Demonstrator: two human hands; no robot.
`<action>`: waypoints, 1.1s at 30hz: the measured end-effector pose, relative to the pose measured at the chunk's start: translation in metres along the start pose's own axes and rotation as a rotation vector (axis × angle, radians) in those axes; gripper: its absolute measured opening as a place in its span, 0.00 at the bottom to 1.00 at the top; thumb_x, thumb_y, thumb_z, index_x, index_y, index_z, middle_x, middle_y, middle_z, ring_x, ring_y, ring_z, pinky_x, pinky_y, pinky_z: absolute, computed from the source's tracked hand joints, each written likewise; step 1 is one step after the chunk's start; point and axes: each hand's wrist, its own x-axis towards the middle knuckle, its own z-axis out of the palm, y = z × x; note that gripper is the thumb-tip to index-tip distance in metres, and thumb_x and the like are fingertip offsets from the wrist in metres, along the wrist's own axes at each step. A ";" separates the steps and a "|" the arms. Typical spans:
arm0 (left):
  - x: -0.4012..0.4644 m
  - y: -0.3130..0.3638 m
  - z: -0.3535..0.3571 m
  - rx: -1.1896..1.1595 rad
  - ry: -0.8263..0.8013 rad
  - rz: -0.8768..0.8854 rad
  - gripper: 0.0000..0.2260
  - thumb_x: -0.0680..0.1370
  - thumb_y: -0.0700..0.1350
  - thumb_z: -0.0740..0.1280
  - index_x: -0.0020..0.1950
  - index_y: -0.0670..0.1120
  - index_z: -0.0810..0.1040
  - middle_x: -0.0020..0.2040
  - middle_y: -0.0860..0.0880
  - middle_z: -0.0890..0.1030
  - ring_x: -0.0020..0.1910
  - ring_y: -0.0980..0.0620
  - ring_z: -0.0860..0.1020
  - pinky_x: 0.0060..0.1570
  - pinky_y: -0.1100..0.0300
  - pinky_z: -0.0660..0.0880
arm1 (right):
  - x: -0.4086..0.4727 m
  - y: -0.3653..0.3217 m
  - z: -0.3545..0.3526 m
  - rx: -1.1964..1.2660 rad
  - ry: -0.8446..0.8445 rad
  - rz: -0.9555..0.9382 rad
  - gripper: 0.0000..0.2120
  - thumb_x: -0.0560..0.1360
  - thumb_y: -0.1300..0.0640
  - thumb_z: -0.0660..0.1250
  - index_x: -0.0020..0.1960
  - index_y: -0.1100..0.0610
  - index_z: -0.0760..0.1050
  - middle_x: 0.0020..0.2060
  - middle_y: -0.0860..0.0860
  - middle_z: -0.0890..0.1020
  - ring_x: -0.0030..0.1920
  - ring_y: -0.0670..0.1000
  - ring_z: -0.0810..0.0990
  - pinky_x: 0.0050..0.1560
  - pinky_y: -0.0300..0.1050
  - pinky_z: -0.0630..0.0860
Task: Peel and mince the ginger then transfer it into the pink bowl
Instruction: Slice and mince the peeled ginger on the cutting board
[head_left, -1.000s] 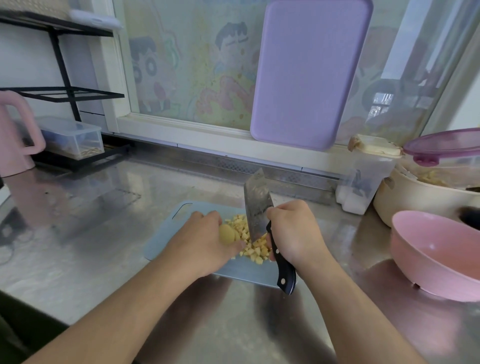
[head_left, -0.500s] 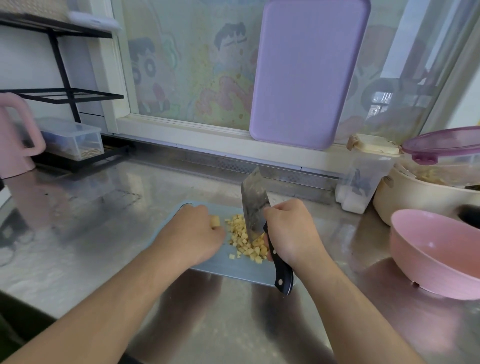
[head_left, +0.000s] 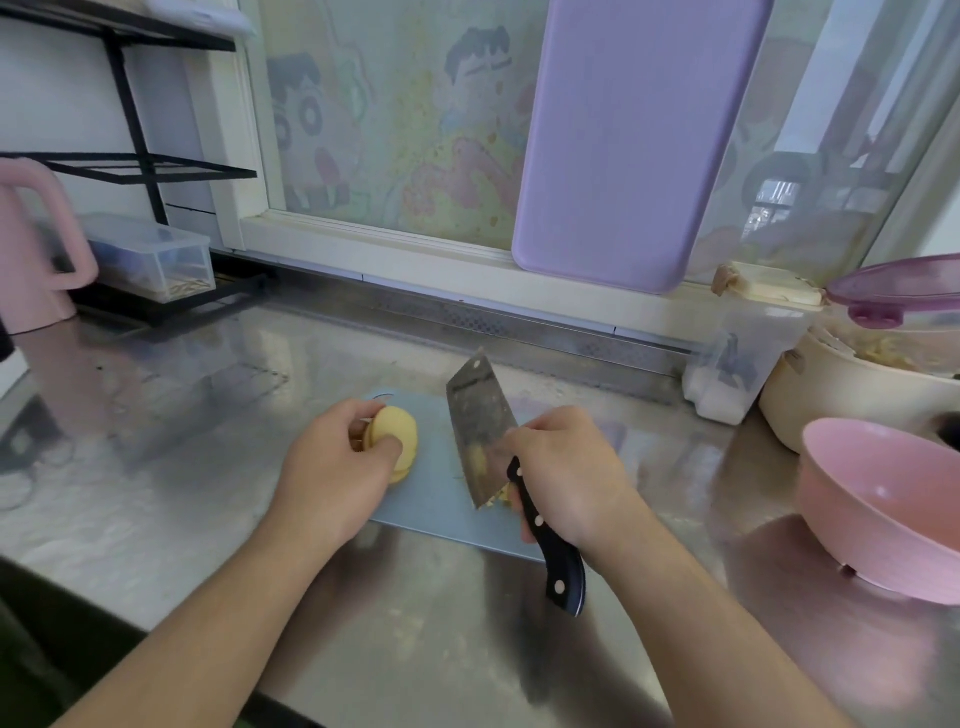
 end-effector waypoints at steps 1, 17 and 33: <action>0.000 -0.003 -0.001 -0.011 0.006 0.005 0.15 0.77 0.41 0.70 0.62 0.55 0.81 0.52 0.57 0.83 0.51 0.51 0.83 0.50 0.55 0.78 | -0.002 0.001 0.004 -0.002 -0.027 0.006 0.11 0.75 0.63 0.60 0.38 0.70 0.72 0.25 0.59 0.75 0.20 0.55 0.70 0.27 0.47 0.74; -0.001 -0.021 0.000 -0.098 -0.377 0.160 0.32 0.73 0.41 0.81 0.74 0.56 0.73 0.68 0.58 0.76 0.62 0.61 0.81 0.63 0.59 0.79 | -0.007 -0.004 0.011 -0.077 -0.033 -0.031 0.17 0.80 0.58 0.60 0.37 0.68 0.72 0.26 0.59 0.74 0.19 0.55 0.70 0.24 0.46 0.74; -0.006 -0.018 0.002 0.312 -0.233 0.340 0.25 0.69 0.63 0.79 0.62 0.61 0.76 0.59 0.66 0.72 0.63 0.60 0.72 0.62 0.58 0.73 | -0.002 0.000 0.010 -0.225 0.018 -0.032 0.15 0.76 0.59 0.59 0.42 0.73 0.72 0.29 0.60 0.75 0.22 0.56 0.73 0.24 0.49 0.76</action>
